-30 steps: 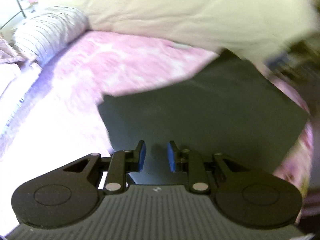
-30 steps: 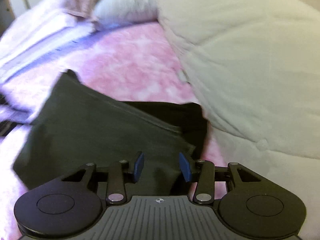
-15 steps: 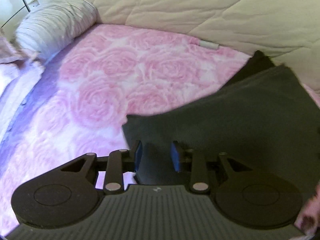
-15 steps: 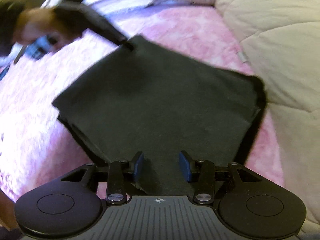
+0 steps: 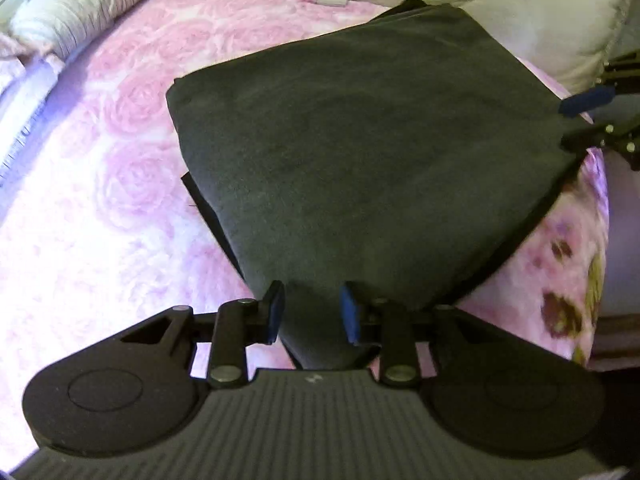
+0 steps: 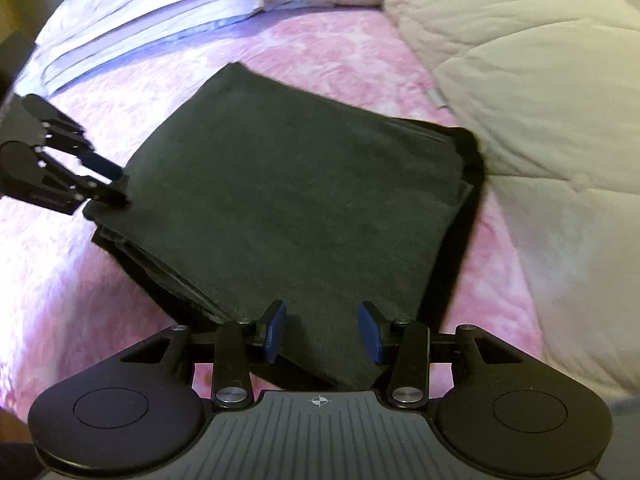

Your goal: Fold clothes

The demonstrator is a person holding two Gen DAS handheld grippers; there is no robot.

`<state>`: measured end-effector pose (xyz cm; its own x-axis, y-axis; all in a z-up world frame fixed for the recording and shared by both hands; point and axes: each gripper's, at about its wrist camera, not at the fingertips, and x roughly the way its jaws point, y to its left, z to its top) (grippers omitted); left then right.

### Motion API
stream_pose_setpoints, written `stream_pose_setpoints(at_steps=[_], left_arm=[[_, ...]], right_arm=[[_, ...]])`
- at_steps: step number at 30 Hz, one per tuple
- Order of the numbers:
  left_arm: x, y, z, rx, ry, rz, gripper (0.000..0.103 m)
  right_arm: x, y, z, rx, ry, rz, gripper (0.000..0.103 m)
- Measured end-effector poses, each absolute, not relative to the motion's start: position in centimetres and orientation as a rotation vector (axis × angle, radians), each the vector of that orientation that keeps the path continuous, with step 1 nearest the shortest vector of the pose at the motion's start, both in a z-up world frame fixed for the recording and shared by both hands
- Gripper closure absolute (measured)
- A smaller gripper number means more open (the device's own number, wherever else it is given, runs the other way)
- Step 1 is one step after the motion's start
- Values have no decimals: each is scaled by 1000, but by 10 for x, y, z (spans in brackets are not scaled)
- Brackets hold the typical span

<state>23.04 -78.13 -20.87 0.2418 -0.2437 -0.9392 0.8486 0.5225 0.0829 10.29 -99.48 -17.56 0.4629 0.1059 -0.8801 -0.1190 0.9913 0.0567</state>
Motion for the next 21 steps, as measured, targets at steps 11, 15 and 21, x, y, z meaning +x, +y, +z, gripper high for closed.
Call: stream_pose_setpoints(at_steps=[11,15,21], left_arm=[[140,-717,-154,510,947,-833,15],[105,-684,-126,407,919,-876,11],[61,-644,-77,369,861,-907,3]], right_arm=[[3,-943,-132,217,1061,-179,19],[-46,-902,-107,339,998,-303,19],[-94,-832,-64,388,928,-381,19]])
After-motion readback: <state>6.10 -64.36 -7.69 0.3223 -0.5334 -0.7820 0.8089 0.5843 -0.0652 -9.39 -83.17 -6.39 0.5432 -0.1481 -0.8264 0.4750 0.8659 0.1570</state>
